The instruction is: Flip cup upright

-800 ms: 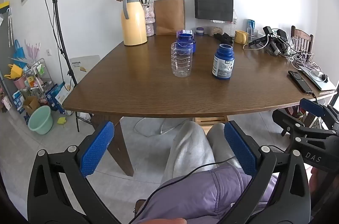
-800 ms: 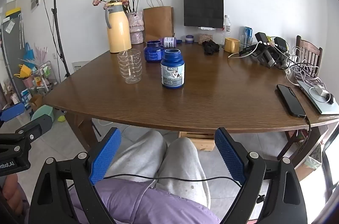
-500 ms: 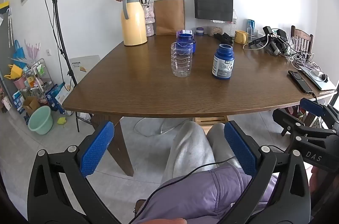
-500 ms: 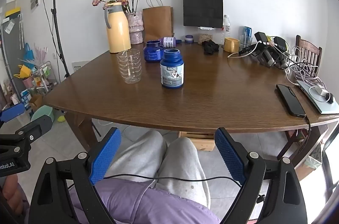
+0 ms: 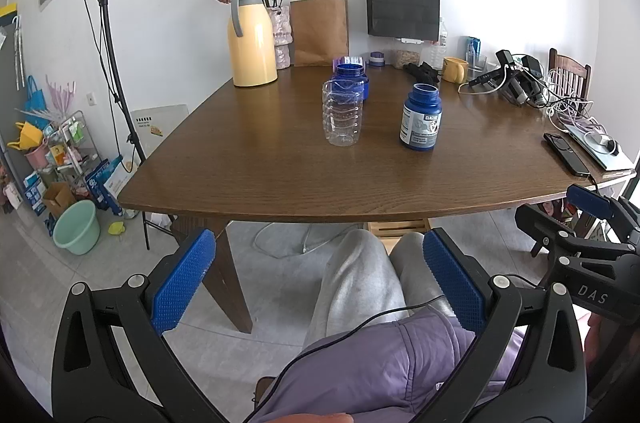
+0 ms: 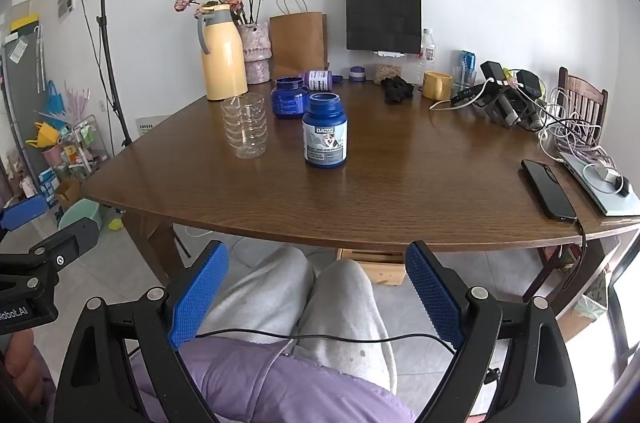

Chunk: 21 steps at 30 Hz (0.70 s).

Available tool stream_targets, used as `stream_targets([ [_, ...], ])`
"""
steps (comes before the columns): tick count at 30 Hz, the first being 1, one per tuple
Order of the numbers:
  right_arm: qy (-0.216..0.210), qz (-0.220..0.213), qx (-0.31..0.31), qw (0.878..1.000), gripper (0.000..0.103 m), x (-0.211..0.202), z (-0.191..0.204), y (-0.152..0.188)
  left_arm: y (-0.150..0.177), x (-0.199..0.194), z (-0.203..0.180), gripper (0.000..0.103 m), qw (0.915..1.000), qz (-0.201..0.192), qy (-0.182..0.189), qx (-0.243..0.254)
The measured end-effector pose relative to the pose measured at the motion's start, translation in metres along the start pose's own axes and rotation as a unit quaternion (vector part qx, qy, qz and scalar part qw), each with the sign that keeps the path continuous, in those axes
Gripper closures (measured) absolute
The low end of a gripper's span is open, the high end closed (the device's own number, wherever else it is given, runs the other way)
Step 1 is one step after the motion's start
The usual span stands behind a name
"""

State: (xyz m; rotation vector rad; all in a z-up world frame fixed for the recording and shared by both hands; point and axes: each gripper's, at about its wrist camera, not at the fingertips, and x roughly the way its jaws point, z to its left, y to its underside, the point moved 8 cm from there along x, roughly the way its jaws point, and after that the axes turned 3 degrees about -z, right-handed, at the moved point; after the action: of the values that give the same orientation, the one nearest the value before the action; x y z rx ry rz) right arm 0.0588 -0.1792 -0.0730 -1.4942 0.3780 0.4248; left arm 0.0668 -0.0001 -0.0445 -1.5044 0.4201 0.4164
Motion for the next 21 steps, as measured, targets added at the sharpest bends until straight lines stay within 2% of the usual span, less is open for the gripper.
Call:
stream_targets([
  [21,0.001,0.001,0.000,1.000,0.010,-0.0017,0.0001,0.0011,-0.0001,-0.0001,0.0000,0.000,1.0000,-0.001,0.000,0.000],
])
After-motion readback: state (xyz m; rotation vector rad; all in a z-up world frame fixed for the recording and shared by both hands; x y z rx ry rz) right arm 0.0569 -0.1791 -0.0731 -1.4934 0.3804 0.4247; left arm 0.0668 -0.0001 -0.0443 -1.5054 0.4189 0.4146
